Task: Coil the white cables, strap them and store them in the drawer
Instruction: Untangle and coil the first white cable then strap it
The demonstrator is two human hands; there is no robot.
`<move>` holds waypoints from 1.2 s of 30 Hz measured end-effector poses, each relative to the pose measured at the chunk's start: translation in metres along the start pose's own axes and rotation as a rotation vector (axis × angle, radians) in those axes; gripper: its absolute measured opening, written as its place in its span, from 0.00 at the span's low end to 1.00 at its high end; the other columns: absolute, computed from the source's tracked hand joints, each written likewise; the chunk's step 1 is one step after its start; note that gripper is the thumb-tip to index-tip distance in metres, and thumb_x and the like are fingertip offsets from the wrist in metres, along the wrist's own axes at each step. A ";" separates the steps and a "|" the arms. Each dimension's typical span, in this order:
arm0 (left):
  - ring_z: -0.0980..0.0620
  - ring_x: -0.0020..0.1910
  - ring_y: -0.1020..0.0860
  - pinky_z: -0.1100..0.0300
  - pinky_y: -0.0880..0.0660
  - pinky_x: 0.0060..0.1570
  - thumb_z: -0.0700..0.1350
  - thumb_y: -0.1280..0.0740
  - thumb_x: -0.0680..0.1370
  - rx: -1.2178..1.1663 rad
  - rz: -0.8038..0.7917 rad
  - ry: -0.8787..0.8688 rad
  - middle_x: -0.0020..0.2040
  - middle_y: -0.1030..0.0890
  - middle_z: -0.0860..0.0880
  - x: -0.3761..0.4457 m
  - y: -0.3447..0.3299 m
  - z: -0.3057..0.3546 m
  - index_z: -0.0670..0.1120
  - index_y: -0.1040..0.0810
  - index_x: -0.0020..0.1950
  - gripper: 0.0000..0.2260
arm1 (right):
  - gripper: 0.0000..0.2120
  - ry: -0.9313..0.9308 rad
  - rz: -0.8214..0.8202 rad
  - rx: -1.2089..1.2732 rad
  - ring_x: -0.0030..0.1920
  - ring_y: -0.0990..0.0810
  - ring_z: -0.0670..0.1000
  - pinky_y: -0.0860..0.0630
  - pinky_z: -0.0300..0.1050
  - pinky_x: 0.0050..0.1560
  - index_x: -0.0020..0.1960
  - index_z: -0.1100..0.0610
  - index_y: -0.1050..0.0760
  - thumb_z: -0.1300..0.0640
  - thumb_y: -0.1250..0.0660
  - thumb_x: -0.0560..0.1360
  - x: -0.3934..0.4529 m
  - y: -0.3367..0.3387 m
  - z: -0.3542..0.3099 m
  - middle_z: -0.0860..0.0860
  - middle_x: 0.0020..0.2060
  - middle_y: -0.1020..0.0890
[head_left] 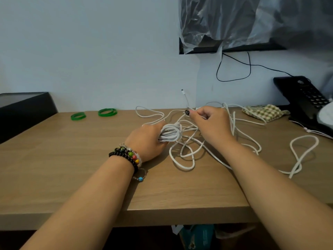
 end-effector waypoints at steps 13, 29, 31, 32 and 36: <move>0.48 0.40 0.24 0.55 0.25 0.38 0.44 0.38 0.78 -0.115 0.238 0.483 0.45 0.21 0.46 -0.004 0.015 -0.058 0.45 0.25 0.55 0.08 | 0.10 0.063 -0.420 0.139 0.25 0.27 0.40 0.33 0.29 0.28 0.52 0.57 0.17 0.64 0.37 0.78 -0.023 -0.045 -0.018 0.47 0.28 0.22; 0.52 0.27 0.30 0.55 0.28 0.32 0.42 0.33 0.79 -1.000 0.291 0.384 0.28 0.28 0.50 -0.003 0.012 -0.034 0.46 0.25 0.41 0.07 | 0.10 0.192 -0.475 0.003 0.31 0.24 0.42 0.26 0.37 0.36 0.52 0.53 0.16 0.60 0.36 0.79 -0.029 -0.054 -0.032 0.39 0.27 0.22; 0.52 0.26 0.31 0.57 0.29 0.29 0.38 0.32 0.76 -1.086 0.264 0.351 0.28 0.28 0.50 -0.002 0.010 -0.031 0.47 0.23 0.41 0.06 | 0.11 0.169 -0.477 0.012 0.30 0.25 0.42 0.24 0.41 0.37 0.52 0.52 0.17 0.60 0.37 0.79 -0.029 -0.053 -0.031 0.42 0.27 0.22; 0.52 0.27 0.31 0.58 0.30 0.28 0.36 0.32 0.75 -1.133 0.249 0.344 0.28 0.28 0.50 -0.002 0.009 -0.030 0.49 0.22 0.39 0.08 | 0.11 0.165 -0.480 0.013 0.30 0.25 0.43 0.24 0.43 0.38 0.52 0.52 0.17 0.61 0.37 0.79 -0.029 -0.054 -0.031 0.43 0.27 0.22; 0.52 0.27 0.31 0.59 0.31 0.28 0.39 0.32 0.65 -1.235 0.165 0.319 0.28 0.29 0.50 -0.002 0.003 -0.025 0.47 0.22 0.38 0.04 | 0.16 0.204 -0.505 -0.012 0.30 0.25 0.47 0.22 0.55 0.41 0.36 0.48 0.20 0.60 0.38 0.79 -0.031 -0.056 -0.036 0.47 0.26 0.23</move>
Point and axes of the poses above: each hand's wrist, its own x-axis towards the middle knuckle, its own y-axis out of the back of the hand, z = x × y, the point moved 9 cm from there along x, towards the middle knuckle
